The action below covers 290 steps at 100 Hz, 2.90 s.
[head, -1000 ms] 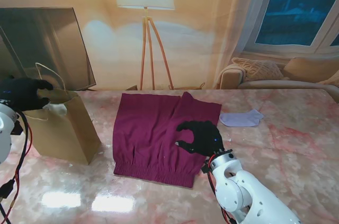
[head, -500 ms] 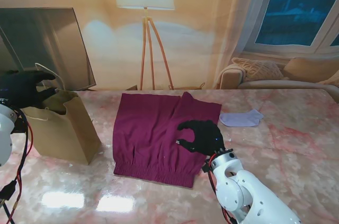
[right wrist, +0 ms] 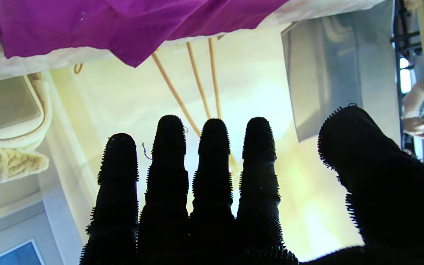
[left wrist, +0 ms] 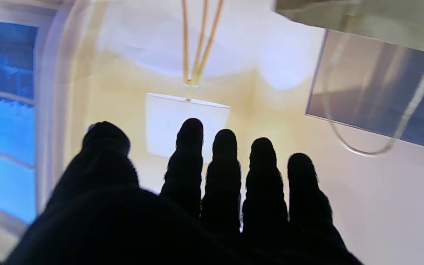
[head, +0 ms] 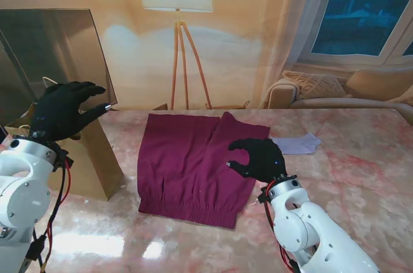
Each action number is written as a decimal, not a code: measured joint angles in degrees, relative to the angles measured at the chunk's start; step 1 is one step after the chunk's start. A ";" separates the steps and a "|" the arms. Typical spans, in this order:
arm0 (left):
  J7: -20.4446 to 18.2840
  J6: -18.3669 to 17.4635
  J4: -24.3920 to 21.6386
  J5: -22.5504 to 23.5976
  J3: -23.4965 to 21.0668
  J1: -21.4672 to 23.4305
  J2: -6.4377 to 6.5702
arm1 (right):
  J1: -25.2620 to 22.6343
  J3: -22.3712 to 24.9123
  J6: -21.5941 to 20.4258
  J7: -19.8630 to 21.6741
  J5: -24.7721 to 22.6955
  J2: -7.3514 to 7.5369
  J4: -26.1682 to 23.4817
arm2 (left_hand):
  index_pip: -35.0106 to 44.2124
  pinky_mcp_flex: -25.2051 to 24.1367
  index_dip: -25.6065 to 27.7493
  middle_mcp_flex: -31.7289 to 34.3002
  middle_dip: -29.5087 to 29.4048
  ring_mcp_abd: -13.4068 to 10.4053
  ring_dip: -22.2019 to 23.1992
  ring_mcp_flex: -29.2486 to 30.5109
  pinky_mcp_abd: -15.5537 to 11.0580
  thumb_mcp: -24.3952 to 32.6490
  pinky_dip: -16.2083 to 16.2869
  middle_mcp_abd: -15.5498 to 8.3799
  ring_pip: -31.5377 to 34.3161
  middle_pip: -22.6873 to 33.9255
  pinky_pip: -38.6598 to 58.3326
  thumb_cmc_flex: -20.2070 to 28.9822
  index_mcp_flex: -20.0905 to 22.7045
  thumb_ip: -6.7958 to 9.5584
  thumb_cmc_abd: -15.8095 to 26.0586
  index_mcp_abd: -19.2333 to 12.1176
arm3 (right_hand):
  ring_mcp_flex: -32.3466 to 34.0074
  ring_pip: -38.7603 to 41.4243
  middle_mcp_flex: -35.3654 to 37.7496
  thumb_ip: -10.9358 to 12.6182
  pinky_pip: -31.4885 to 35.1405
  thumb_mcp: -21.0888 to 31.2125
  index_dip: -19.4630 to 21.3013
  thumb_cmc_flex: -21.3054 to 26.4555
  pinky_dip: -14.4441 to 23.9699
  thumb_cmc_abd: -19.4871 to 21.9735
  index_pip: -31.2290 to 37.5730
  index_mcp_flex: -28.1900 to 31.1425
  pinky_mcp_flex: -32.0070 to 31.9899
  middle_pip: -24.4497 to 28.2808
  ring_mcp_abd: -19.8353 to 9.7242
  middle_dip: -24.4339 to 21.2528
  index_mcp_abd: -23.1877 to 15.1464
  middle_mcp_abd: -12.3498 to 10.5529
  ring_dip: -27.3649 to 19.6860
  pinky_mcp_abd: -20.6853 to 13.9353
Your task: Fold the socks and the shorts into the kraft paper bag
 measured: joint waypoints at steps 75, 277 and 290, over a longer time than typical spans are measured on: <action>13.92 -4.42 12.21 -4.97 15.63 2.41 -1.91 | 6.82 6.02 5.93 9.91 0.80 1.86 9.01 | -1.26 0.04 0.00 -1.83 -0.68 0.39 -0.55 -0.10 0.21 -2.81 -0.01 0.03 -0.78 -1.15 -0.02 0.00 -1.32 1.46 2.39 0.70 | -2.28 -1.92 -3.10 1.94 -2.53 -1.19 -0.84 0.02 -4.63 10.55 -1.59 -2.17 0.53 -2.31 -0.01 -0.80 1.58 0.79 -2.15 -3.08; 17.91 -6.04 20.07 -9.61 20.24 1.83 -3.16 | 28.31 -15.94 19.75 21.63 13.52 0.54 35.18 | -1.28 -2.20 0.46 -2.97 -0.68 0.46 -1.23 -3.68 0.71 -2.81 -0.67 0.63 -1.57 -1.19 -2.83 2.21 -1.26 1.93 2.40 1.04 | -20.49 0.54 -17.61 5.54 -12.84 -26.56 4.80 -6.63 1.74 25.88 -5.93 -11.45 -13.35 0.65 -0.76 2.58 7.78 2.01 -1.49 -6.73; 18.07 -6.03 20.47 -9.78 20.42 1.79 -3.24 | 24.74 -11.42 19.69 29.30 11.80 2.45 28.32 | -1.28 -2.20 0.47 -2.97 -0.68 0.46 -1.23 -3.68 0.71 -2.81 -0.67 0.63 -1.57 -1.19 -2.83 2.74 -1.26 1.93 2.40 1.05 | -19.74 -0.32 -16.01 5.54 -10.41 -26.56 4.89 -6.57 1.80 25.88 -5.62 -7.82 -12.51 -0.02 -0.65 2.59 6.93 2.02 -1.49 -5.80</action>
